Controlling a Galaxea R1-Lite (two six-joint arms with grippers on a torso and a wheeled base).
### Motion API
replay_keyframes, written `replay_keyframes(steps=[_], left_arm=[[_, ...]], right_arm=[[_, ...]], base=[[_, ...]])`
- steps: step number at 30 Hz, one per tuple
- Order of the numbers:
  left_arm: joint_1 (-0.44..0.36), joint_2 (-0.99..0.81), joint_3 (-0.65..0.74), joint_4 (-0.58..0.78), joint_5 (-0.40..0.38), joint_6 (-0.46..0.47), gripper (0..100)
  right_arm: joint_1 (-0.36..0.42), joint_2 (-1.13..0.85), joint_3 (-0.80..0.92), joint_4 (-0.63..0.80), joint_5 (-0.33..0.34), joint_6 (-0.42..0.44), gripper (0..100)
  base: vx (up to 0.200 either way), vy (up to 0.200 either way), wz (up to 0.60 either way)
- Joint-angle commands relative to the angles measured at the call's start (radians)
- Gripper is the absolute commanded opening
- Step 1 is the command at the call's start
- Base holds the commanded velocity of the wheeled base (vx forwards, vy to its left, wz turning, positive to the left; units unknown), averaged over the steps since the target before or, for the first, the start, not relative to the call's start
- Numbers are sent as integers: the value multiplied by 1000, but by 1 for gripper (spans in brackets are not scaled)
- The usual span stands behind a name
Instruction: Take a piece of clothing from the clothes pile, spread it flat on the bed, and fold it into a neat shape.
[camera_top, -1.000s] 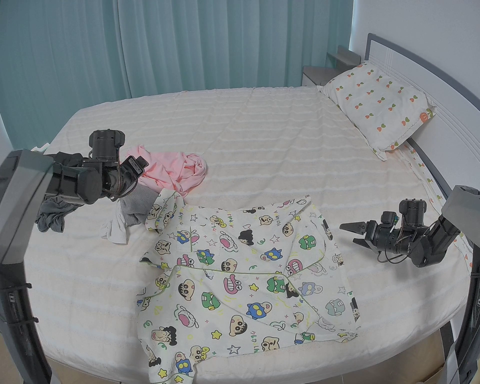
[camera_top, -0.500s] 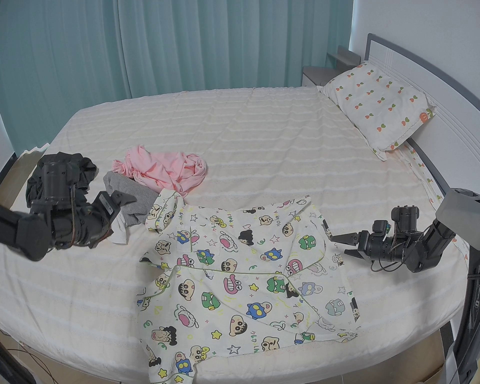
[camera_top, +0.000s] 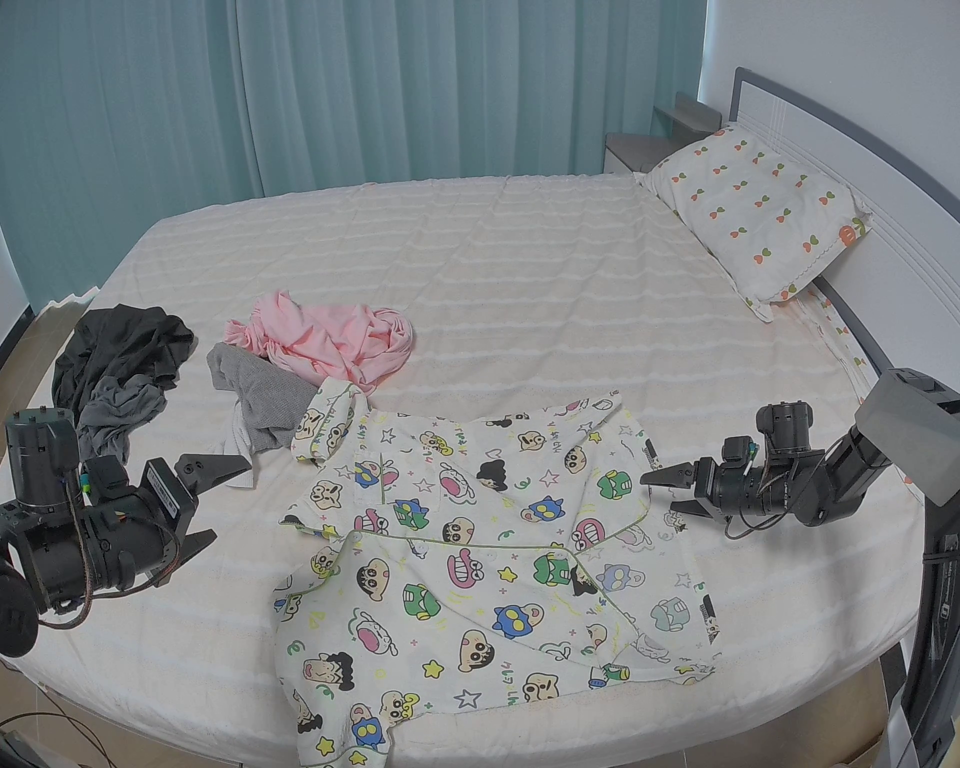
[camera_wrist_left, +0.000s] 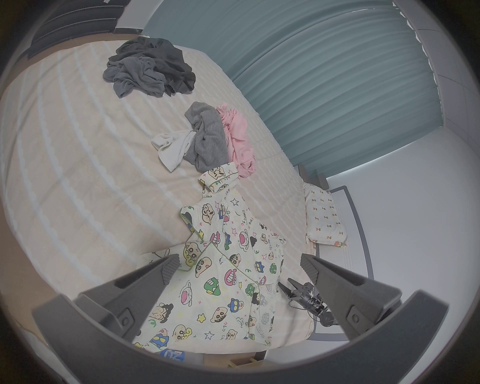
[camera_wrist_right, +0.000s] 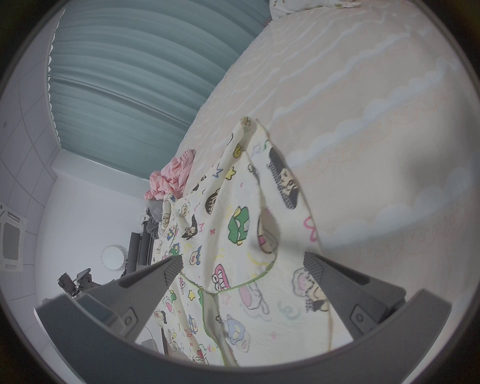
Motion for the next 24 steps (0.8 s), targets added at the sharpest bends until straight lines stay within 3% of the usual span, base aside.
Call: replay_keyframes(steps=[1, 12, 22, 23, 24], left_arm=[[-2, -18, 8, -1, 1, 0, 100], [-2, -17, 11, -11, 1, 0, 100], [-2, -14, 15, -11, 1, 0, 100], [-2, -14, 15, -11, 1, 0, 100], [-2, -14, 15, -11, 1, 0, 100]], right_arm=[[-21, 7, -8, 6, 0, -6, 100], [-39, 15, -9, 37, 0, -47, 100], [16, 44, -38, 68, 2, -52, 100], [17, 44, -38, 68, 2, -52, 0], [27, 42, -37, 68, 2, -52, 0]], base=[[0, 0, 0], [0, 0, 0], [0, 0, 0], [0, 0, 0], [0, 0, 0]])
